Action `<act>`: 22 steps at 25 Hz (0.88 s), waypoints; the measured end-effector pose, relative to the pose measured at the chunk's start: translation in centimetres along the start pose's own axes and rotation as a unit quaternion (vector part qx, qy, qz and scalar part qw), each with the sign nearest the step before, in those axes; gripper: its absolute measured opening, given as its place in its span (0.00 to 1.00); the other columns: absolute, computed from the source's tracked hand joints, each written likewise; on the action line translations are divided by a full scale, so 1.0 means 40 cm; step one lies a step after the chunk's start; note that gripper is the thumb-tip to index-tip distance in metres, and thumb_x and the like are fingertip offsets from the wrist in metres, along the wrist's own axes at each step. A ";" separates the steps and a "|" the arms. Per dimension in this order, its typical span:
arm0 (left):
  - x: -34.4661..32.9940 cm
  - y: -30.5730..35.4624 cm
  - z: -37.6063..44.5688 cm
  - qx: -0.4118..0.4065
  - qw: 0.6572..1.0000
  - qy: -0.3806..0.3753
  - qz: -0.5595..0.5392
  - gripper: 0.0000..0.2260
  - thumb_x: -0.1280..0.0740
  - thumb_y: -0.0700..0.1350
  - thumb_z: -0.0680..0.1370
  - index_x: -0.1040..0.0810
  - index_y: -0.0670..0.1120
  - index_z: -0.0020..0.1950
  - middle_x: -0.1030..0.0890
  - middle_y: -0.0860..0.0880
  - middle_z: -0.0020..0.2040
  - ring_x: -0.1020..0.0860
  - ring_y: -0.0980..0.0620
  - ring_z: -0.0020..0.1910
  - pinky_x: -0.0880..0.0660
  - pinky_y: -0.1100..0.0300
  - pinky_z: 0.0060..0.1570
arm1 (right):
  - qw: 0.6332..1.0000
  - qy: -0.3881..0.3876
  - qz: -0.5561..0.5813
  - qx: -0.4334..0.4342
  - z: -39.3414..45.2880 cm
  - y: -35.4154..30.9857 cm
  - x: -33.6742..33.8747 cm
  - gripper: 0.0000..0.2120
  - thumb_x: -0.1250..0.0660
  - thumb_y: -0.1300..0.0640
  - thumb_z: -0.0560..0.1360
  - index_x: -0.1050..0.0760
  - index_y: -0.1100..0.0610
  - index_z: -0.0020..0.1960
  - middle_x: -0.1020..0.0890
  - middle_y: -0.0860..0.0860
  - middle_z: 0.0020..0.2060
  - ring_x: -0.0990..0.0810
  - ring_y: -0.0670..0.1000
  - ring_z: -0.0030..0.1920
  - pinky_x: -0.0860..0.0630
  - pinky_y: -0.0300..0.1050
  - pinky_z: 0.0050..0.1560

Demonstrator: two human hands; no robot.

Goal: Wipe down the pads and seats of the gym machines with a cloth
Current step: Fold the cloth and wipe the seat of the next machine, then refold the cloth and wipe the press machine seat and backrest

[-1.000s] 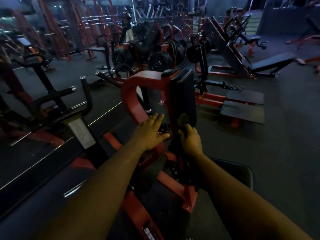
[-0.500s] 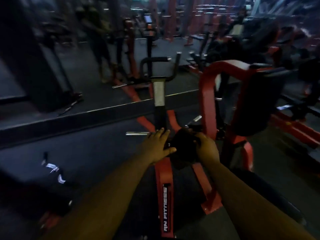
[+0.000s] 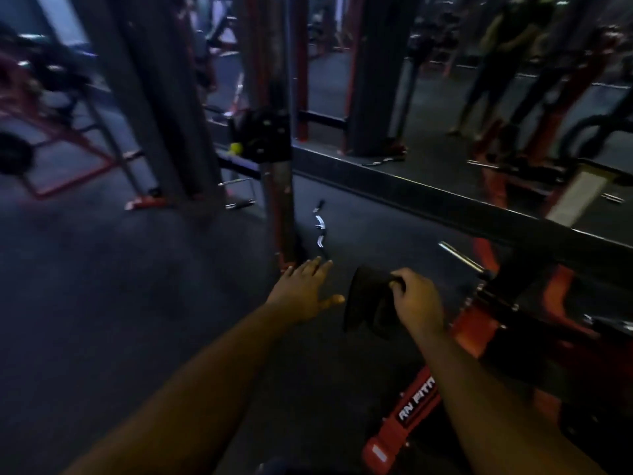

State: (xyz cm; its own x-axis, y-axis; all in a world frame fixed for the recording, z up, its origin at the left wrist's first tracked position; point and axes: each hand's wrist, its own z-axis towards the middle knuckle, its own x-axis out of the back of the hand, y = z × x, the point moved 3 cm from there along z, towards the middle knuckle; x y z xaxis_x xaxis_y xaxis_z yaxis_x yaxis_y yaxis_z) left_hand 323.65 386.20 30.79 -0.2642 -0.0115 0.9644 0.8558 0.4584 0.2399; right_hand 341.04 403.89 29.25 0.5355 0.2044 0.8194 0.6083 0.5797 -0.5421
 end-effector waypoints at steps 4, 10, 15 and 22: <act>0.065 -0.258 -0.253 0.086 0.996 0.033 -0.017 0.39 0.42 0.69 0.79 0.50 0.52 0.83 0.49 0.47 0.83 0.47 0.47 0.82 0.48 0.43 0.79 | 0.995 -0.051 0.018 0.082 -0.080 -0.317 -0.156 0.10 0.32 0.57 0.78 0.20 0.52 0.59 0.17 0.55 0.55 0.21 0.60 0.57 0.22 0.56 0.56; 0.158 -0.683 -0.615 0.192 0.979 0.061 -0.025 0.39 0.44 0.69 0.79 0.53 0.52 0.83 0.51 0.48 0.84 0.49 0.48 0.82 0.51 0.46 0.80 | 0.982 -0.093 0.027 0.161 -0.215 -0.801 -0.411 0.09 0.32 0.54 0.78 0.20 0.50 0.58 0.17 0.53 0.55 0.20 0.58 0.56 0.21 0.57 0.54; 0.240 -1.011 -0.868 0.277 0.957 0.086 -0.012 0.40 0.46 0.71 0.79 0.54 0.53 0.83 0.51 0.48 0.84 0.49 0.47 0.82 0.51 0.45 0.80 | 0.970 -0.116 0.020 0.214 -0.292 -1.175 -0.580 0.10 0.34 0.52 0.80 0.21 0.49 0.60 0.17 0.53 0.54 0.20 0.58 0.57 0.22 0.52 0.54; 0.408 -1.348 -1.007 0.335 0.934 0.123 0.016 0.39 0.46 0.71 0.79 0.55 0.53 0.83 0.52 0.49 0.84 0.51 0.49 0.82 0.53 0.48 0.79 | 0.941 -0.147 0.067 0.298 -0.285 -1.608 -0.767 0.07 0.34 0.52 0.80 0.21 0.47 0.56 0.19 0.49 0.50 0.21 0.51 0.51 0.21 0.49 0.52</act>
State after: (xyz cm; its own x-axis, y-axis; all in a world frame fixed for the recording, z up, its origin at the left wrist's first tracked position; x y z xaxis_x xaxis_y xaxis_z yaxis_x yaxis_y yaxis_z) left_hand 291.08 325.51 38.08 -0.0623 -0.1551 0.9859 0.3693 0.9142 0.1672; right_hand 292.15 351.34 36.87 0.3459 0.4657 0.8145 0.0640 0.8544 -0.5157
